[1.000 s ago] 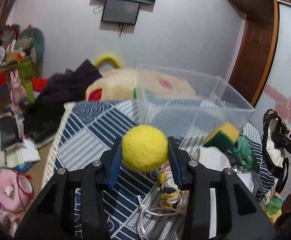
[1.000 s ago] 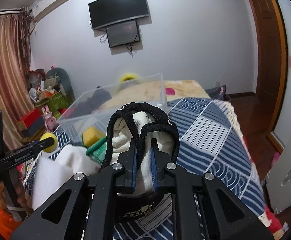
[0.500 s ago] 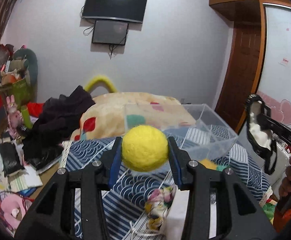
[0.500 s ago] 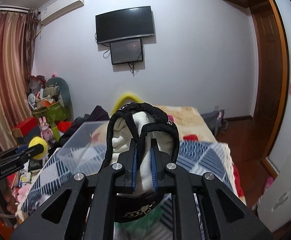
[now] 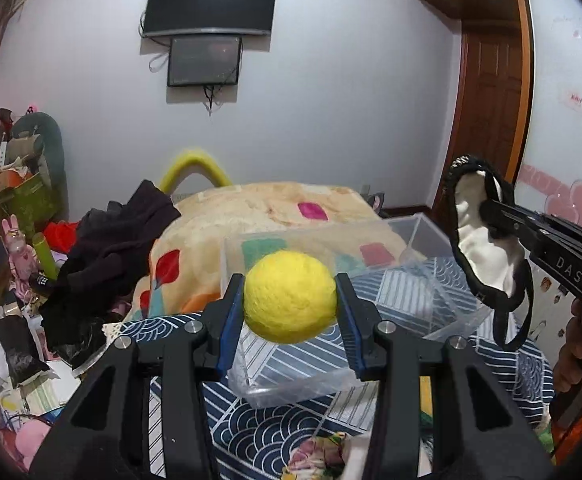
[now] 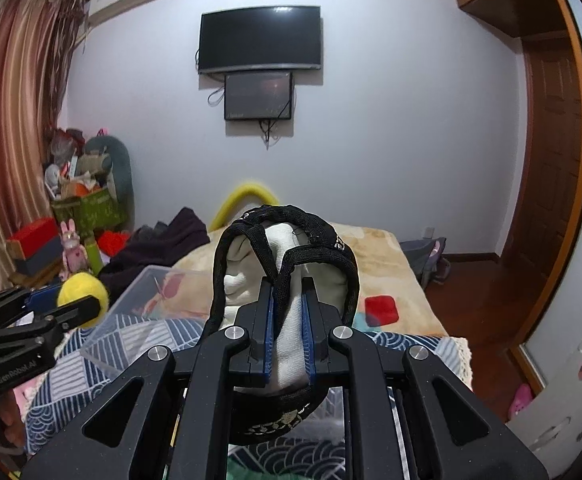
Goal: Organize soft objects
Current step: 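Carry the ball with the left tool into the clear box while the right tool drops the mask in, then grasp the white foam block with the left tool while the right tool grasps the green knit glove, then lower the foam block into the clear box with the left tool while the right tool places the glove, then grasp the yellow-green sponge with the right tool while the left tool grasps the white cloth bag, then place the sponge into the clear box with the right tool while the left tool drops the cloth bag in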
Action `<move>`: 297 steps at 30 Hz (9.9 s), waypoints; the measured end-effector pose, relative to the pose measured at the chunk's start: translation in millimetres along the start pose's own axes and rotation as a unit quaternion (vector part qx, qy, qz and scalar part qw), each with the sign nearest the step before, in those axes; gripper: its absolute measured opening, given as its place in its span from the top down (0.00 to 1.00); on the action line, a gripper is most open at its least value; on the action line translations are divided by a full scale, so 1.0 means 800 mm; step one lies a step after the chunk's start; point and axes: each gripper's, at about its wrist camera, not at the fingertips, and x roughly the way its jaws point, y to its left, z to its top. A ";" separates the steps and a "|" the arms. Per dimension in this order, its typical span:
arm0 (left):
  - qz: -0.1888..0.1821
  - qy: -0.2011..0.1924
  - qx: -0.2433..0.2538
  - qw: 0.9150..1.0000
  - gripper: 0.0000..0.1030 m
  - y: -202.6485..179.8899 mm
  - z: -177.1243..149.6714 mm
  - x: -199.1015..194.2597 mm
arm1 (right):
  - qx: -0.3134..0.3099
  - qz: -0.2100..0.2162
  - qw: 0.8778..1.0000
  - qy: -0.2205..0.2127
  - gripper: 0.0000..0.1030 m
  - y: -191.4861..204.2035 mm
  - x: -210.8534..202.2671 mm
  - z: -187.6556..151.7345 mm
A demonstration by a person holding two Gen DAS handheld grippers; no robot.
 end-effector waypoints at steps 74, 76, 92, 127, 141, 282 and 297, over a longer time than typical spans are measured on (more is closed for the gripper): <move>-0.013 0.103 0.021 0.994 0.00 -0.072 -0.172 -0.079 | -0.017 0.044 0.992 0.115 0.34 0.000 -0.065 -0.126; -0.018 0.122 0.016 0.992 0.00 -0.070 -0.178 -0.068 | -0.021 0.052 0.991 0.121 0.34 0.002 -0.061 -0.130; -0.048 0.074 -0.007 0.996 0.15 -0.046 -0.167 -0.090 | 0.014 0.087 0.983 0.160 0.69 -0.005 -0.022 -0.142; 0.003 -0.048 -0.017 0.999 0.15 -0.003 0.006 -0.039 | -0.008 0.056 0.998 0.018 0.78 -0.012 -0.039 -0.031; 0.012 -0.007 0.007 1.000 0.15 -0.025 0.014 0.045 | -0.010 0.057 0.996 0.061 0.78 -0.006 0.028 -0.035; 0.005 0.014 0.024 1.000 0.87 -0.029 -0.032 0.059 | -0.013 0.037 0.994 0.101 0.69 0.004 0.037 -0.054; -0.031 0.010 -0.004 0.999 0.42 -0.027 -0.032 -0.002 | 0.003 0.045 0.996 0.074 0.35 -0.013 -0.009 -0.048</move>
